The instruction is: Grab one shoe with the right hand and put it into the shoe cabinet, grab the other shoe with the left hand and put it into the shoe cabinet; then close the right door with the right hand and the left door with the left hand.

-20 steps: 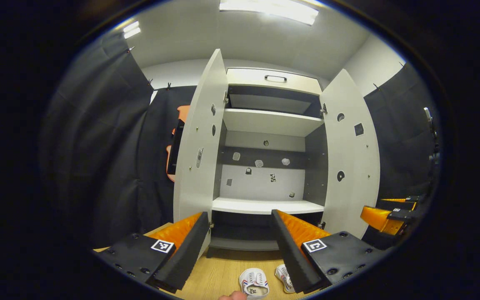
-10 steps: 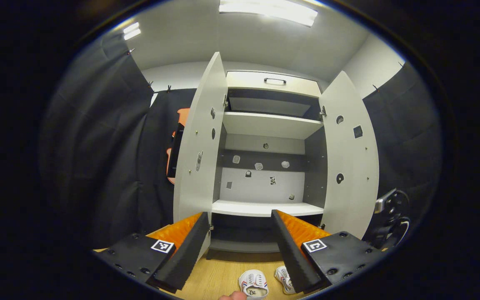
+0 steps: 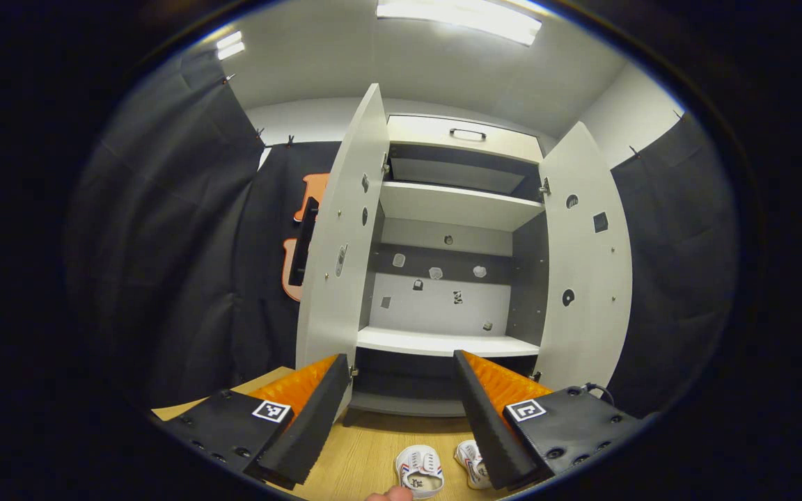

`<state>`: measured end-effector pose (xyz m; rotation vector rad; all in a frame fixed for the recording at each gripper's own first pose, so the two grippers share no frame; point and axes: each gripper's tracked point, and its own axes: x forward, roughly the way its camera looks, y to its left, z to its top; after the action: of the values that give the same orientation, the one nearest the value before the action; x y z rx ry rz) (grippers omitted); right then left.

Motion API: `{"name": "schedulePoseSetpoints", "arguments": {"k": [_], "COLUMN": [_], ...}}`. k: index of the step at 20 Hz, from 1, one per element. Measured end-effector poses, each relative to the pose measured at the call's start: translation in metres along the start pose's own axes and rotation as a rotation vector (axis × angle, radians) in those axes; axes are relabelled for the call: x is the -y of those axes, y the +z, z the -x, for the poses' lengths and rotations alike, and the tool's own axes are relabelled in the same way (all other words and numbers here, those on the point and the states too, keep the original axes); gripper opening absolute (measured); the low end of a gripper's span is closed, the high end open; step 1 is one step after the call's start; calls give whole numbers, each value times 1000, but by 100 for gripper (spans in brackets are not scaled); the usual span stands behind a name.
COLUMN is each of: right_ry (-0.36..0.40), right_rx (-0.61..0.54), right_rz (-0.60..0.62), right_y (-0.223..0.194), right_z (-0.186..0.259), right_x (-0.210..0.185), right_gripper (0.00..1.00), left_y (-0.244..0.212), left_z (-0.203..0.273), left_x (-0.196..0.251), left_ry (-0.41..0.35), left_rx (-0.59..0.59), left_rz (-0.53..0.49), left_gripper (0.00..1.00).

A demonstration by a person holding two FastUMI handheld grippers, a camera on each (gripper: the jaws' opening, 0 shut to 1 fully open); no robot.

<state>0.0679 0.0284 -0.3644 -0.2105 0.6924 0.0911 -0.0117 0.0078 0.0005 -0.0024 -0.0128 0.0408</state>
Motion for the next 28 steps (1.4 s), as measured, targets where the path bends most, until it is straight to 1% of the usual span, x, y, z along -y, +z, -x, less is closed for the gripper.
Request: {"name": "schedulePoseSetpoints", "arguments": {"k": [3, 6, 7, 8, 9, 10, 12, 13, 14, 15, 16, 17, 18, 21, 24, 28], "right_ry": [5, 4, -4, 5, 21, 38, 57, 40, 23, 7, -14, -11, -10, -13, -24, 7], "right_rx": [-70, -90, -91, -94, -104, -121, -159, -139, -138, -135, -136, -137, -137, -137, -58, 33], "right_rz": [-3, -15, -16, -29, -46, -51, -70, -70, -42, -11, 16, 21, 18, -17, -21, -78], "right_y": [-13, -12, -10, -9, -11, -15, -24, -19, -21, -23, -24, -24, -23, -19, 5, 35], "right_z": [-24, -48, -55, -61, -66, -70, -76, -78, -80, -80, -80, -80, -80, -67, -41, 8], "right_x": [1, 6, 9, 9, 5, 3, -6, -4, 1, 7, 13, 12, 11, 13, 16, 5], "right_gripper": [90, 86, 83, 80, 75, 73, 63, 46, 46, 29, 23, 6, 3, 1, 1, 1], "left_y": [1, 0, 1, 1, 0, -2, -5, -7, -8, -10, -12, -12, -12, -12, -13, -18], "left_z": [0, 1, 1, 1, 1, 0, -1, -1, -2, -4, -4, -4, -4, -5, -8, -11], "left_x": [-5, -6, -6, -7, -6, -7, -7, -7, -8, -8, -6, -7, -8, -9, -10, -8], "left_ry": [13, 19, 20, 22, 21, 21, 22, 24, 28, 27, 20, 19, 20, 23, 20, 7], "left_rx": [-3, -8, -7, -6, -6, -8, -21, -26, -28, -32, -37, -37, -32, -23, -20, -27], "left_rz": [-18, -28, -28, -25, -23, -21, -17, -12, -6, 2, 9, 11, 10, 6, 5, 9], "left_gripper": [96, 96, 96, 96, 96, 96, 96, 96, 96, 96, 96, 96, 96, 96, 96, 96]}}
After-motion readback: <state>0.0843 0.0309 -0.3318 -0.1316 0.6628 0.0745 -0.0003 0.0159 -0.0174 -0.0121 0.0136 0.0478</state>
